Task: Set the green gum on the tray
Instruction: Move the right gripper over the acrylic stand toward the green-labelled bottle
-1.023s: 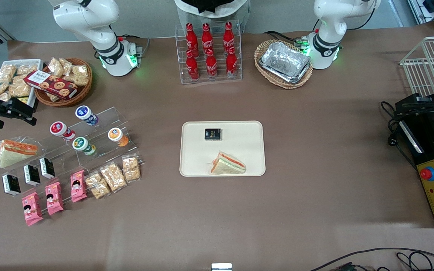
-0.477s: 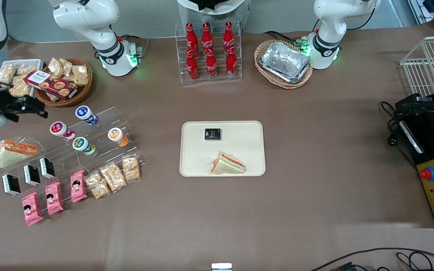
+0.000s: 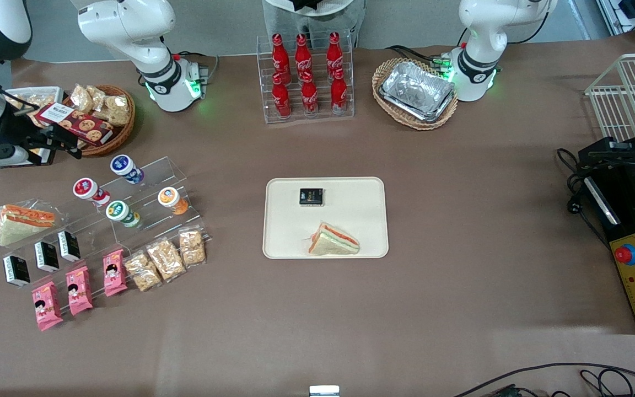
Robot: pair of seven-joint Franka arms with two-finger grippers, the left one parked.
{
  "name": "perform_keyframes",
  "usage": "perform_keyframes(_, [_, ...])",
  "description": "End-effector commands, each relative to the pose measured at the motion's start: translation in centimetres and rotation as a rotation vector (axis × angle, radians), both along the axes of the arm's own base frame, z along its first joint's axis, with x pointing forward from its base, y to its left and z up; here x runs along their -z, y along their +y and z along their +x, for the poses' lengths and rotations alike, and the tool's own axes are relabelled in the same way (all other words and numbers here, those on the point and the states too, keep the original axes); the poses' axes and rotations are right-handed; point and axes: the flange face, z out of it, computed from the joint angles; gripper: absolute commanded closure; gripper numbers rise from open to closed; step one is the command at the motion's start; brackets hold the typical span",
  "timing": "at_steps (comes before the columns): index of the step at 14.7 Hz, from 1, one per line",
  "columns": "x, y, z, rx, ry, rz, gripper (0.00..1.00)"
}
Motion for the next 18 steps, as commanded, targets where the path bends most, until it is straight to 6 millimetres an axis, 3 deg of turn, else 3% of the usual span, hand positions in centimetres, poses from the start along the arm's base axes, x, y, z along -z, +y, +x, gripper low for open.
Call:
perform_keyframes(1, [2.0, 0.3, 1.6, -0.013, -0.004, -0.029, 0.00])
perform_keyframes(6, [9.3, 0.4, 5.8, -0.005, 0.031, -0.055, 0.00])
perform_keyframes(9, [13.3, 0.3, 7.1, -0.009, 0.047, -0.069, 0.00])
perform_keyframes(14, [19.6, -0.2, 5.7, -0.013, 0.029, -0.070, 0.00])
perform_keyframes(18, [21.7, 0.1, 5.3, 0.005, 0.040, -0.048, 0.00])
